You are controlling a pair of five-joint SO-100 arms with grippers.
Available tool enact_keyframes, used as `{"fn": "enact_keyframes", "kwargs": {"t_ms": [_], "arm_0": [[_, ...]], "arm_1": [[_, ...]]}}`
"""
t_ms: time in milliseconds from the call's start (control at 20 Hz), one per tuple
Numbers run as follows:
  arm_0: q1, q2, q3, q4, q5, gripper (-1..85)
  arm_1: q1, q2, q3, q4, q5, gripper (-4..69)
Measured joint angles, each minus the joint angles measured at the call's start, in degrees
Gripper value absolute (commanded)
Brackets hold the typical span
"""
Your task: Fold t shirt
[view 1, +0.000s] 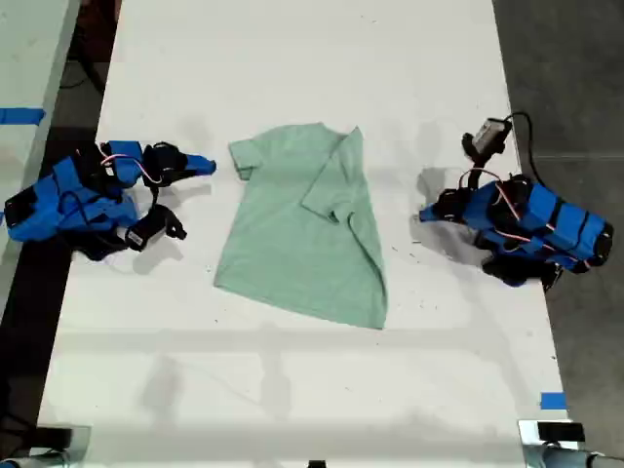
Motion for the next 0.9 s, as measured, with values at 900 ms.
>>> {"fn": "enact_keyframes", "kwargs": {"t_ms": [900], "arm_0": [[-1.05, -5.1, -6.59, -2.37, 7.73, 2.5]], "arm_1": [[-2.29, 0.0, 0.35, 0.0, 1.76, 1.1]]}}
